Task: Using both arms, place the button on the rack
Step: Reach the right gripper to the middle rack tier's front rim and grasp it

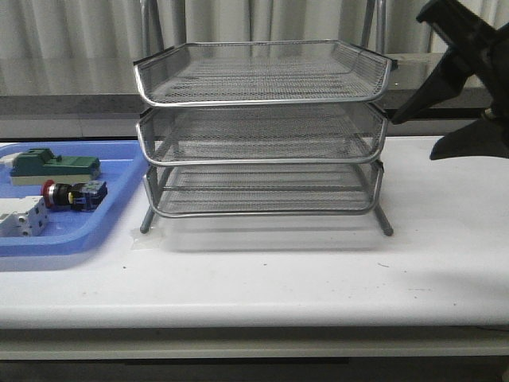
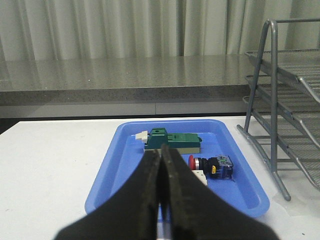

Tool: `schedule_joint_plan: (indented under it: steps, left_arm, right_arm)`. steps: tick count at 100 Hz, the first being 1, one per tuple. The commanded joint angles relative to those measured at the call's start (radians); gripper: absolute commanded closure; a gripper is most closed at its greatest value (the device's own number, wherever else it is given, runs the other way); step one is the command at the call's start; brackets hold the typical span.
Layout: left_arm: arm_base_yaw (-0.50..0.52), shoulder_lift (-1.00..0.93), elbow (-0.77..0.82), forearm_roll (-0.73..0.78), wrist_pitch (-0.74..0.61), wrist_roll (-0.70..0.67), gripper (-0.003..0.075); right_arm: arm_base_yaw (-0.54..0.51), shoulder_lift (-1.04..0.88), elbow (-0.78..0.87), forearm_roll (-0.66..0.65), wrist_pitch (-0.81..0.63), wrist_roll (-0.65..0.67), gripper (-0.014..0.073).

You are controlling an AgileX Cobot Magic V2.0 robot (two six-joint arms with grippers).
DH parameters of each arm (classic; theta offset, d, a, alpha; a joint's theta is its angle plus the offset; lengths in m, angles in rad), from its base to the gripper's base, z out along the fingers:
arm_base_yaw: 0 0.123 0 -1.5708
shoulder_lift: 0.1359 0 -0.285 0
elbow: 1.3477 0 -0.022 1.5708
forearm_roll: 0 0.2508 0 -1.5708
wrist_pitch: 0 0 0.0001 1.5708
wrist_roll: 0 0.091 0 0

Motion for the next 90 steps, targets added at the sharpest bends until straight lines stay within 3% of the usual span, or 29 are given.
schedule_joint_plan:
  steps: [1, 15, 31, 80, 90]
  left_arm:
    - [0.001, -0.032, 0.034, -0.009, -0.074, -0.010, 0.0741]
    - [0.001, -0.032, 0.034, -0.009, -0.074, -0.010, 0.0741]
    - [0.001, -0.032, 0.034, -0.009, -0.074, -0.010, 0.0741]
    - [0.001, -0.032, 0.034, -0.009, -0.074, -0.010, 0.0741]
    - [0.001, -0.032, 0.034, -0.009, -0.074, -0.010, 0.0741]
  right_arm:
    - [0.001, 0.016, -0.050, 0.164, 0.029, -0.142, 0.0200]
    - [0.001, 0.079, -0.075, 0.331, 0.072, -0.290, 0.0200]
    - [0.001, 0.159, -0.104, 0.420, 0.126, -0.375, 0.0200]
    - [0.001, 0.276, -0.168, 0.433, 0.174, -0.396, 0.0204]
    - [0.001, 0.276, -0.168, 0.433, 0.174, -0.396, 0.0281]
